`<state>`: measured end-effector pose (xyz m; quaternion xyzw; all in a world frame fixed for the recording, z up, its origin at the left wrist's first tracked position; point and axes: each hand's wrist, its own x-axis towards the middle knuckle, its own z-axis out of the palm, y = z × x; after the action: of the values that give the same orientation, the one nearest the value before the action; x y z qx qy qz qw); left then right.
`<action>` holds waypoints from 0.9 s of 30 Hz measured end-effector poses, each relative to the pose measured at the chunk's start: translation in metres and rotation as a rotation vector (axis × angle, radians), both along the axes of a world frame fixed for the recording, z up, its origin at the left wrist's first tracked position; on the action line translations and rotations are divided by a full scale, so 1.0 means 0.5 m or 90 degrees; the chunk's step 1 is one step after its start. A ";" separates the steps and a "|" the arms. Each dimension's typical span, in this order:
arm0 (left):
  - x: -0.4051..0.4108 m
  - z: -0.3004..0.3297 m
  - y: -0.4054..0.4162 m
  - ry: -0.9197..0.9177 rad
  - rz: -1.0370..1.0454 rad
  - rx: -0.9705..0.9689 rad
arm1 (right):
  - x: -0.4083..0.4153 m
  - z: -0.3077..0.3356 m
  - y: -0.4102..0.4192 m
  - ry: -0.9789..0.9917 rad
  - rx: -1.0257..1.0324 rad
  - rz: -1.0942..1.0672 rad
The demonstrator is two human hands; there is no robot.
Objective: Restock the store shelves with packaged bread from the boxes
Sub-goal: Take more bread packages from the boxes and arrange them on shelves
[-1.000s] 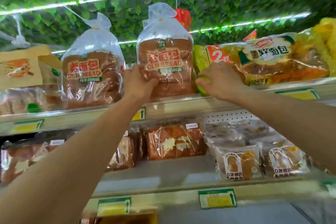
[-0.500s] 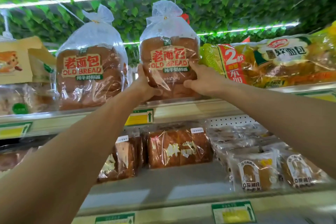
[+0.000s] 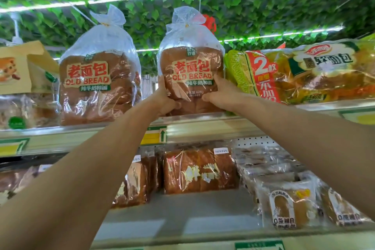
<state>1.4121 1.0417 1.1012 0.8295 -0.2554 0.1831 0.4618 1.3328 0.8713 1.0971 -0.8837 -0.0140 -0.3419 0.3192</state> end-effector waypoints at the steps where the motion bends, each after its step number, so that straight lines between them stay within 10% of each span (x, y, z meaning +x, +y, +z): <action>1: 0.000 -0.002 0.002 -0.004 0.004 -0.009 | 0.000 -0.004 0.001 -0.019 -0.002 -0.004; 15: -0.103 -0.076 0.138 -0.478 0.263 -0.070 | -0.059 -0.045 0.044 -0.252 -0.228 -0.036; 27: -0.060 -0.049 0.422 -0.194 0.258 -0.106 | -0.054 -0.006 0.327 0.031 -0.160 0.152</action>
<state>1.3821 1.2527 1.0766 0.7856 -0.1349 0.4151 0.4385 1.3057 1.0349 1.0939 -0.9167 -0.1542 -0.2758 0.2446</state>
